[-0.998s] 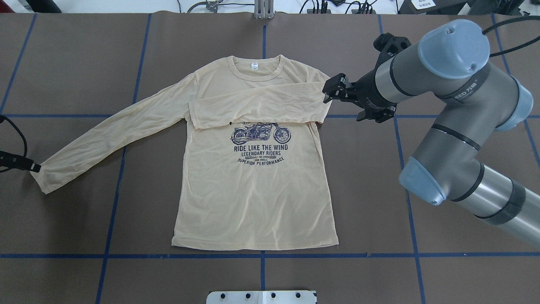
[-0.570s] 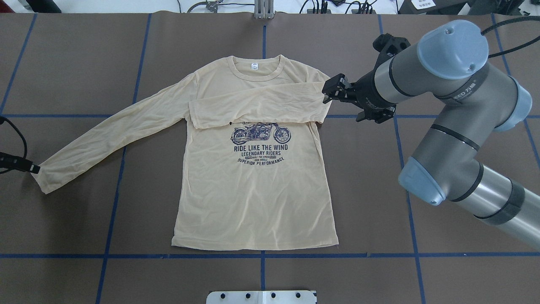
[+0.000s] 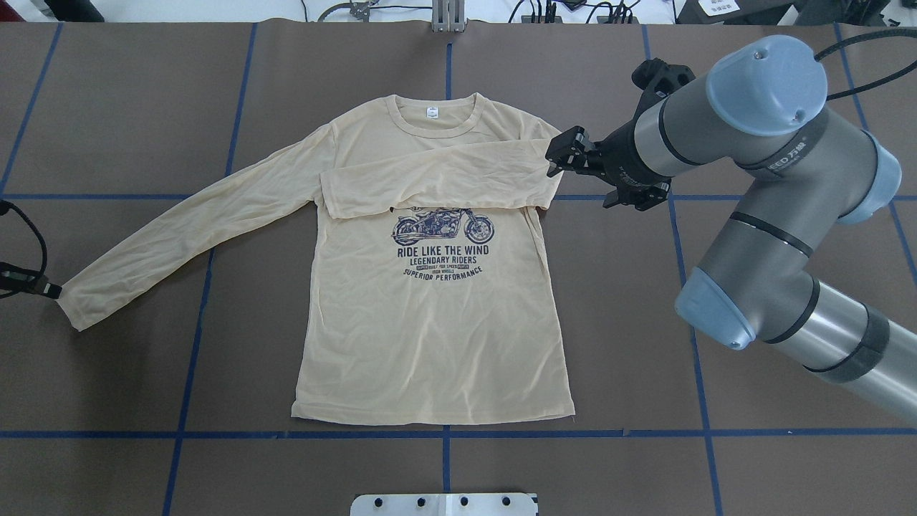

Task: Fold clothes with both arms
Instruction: 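Lower the left gripper onto the other sleeve cuff and grasp it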

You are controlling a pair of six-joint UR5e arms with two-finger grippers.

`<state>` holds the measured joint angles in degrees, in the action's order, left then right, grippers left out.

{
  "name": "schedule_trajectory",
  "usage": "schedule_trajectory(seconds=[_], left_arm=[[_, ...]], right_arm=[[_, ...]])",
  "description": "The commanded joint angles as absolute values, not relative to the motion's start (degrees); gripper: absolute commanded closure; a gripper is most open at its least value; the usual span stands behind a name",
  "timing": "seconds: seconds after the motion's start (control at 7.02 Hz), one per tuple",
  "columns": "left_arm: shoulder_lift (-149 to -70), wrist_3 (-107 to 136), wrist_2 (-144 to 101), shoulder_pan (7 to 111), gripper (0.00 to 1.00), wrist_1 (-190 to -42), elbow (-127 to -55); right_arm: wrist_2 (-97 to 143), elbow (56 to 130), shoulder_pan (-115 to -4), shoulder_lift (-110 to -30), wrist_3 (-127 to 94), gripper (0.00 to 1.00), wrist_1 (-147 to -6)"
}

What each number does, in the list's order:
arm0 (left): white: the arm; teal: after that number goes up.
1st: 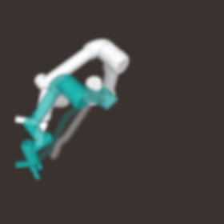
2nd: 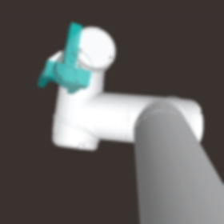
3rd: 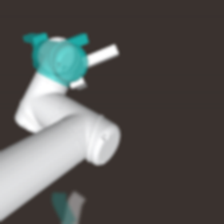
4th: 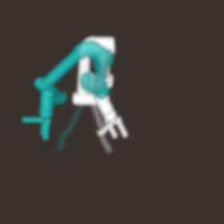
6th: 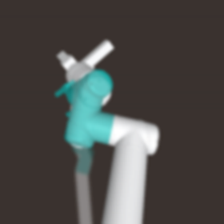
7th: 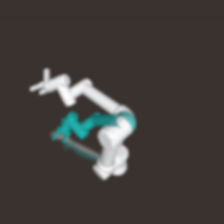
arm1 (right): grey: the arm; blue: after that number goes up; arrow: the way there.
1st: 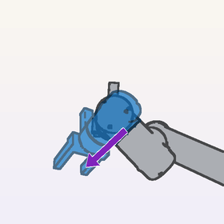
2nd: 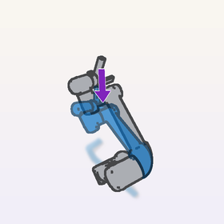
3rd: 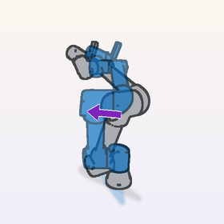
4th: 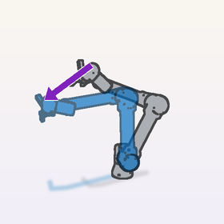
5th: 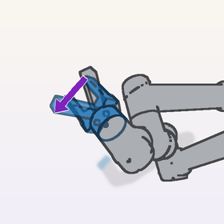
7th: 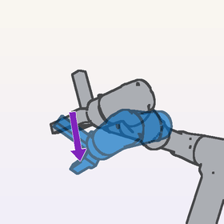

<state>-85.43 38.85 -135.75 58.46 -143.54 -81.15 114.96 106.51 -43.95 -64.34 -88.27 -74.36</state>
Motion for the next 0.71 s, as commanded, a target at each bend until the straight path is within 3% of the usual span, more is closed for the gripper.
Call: schedule_trajectory(seconds=[0.0, 0.29, 0.57], left_arm=[[-85.25, 39.37, -140.07, 58.71, 1.0, -143.09, -85.05], [-85.08, 45.06, -141.77, 58.89, 1.0, -142.82, -92.52], [-91.88, 54.52, -141.59, 58.71, 1.0, -142.21, -93.69]], right_arm=[[114.96, 106.52, -43.95, -64.34, -88.24, 0.01, -74.36], [114.96, 106.61, -44.21, -64.51, -88.16, 0.01, -74.36], [115.14, 106.61, -45.0, -65.3, -87.89, 0.02, -74.36]])
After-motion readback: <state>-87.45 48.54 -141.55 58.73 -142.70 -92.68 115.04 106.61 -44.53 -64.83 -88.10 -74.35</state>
